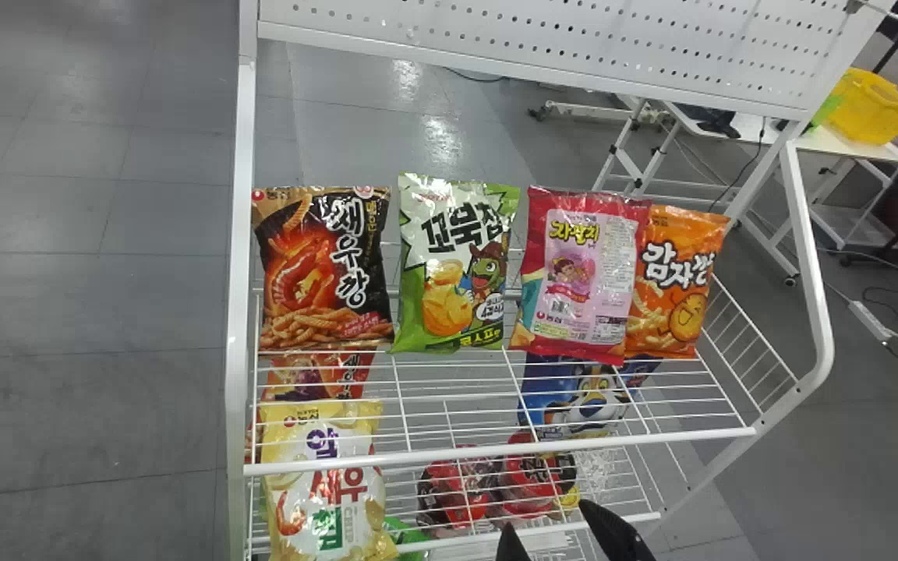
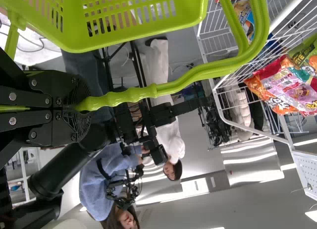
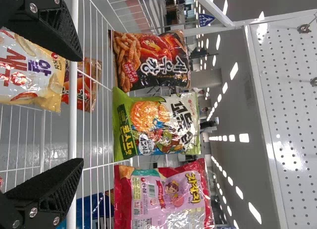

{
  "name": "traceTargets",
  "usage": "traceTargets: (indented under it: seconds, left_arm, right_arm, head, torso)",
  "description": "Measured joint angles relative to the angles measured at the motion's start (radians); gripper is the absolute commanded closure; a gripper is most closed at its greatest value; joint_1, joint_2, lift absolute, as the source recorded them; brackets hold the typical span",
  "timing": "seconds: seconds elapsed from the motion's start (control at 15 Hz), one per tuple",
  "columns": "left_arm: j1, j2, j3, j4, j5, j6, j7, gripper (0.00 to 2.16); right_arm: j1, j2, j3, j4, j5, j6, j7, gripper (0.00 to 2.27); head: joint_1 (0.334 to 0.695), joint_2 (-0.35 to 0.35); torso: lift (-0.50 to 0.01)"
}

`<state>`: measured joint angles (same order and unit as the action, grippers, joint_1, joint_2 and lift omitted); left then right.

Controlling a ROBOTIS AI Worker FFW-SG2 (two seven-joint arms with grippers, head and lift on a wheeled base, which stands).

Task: Hold basket handle with left hand then pick Jagalchi snack with right hand and place into basket

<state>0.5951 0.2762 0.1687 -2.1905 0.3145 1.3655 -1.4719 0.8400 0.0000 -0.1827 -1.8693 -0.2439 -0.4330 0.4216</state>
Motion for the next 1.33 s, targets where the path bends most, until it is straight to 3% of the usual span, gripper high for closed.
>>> traceTargets:
  seconds: [0.87, 1.33]
  left_arm:
    - [0.011, 0.000, -0.005, 0.003, -0.004, -0.001, -0.004, 2.14]
    - [0.016, 0.002, -0.005, 0.007, -0.006, -0.001, -0.007, 2.14]
  right_arm:
    - [-0.005, 0.000, -0.021, -0.016, -0.012, 0.011, -0.003, 0.08]
    - [-0.143, 0.000, -0.128, -0.105, -0.047, 0.282, -0.004, 0.08]
  head:
    - [0.695, -0.350]
    - [0.695, -0.350]
  torso:
    - [-0.009]
    - [-0.009]
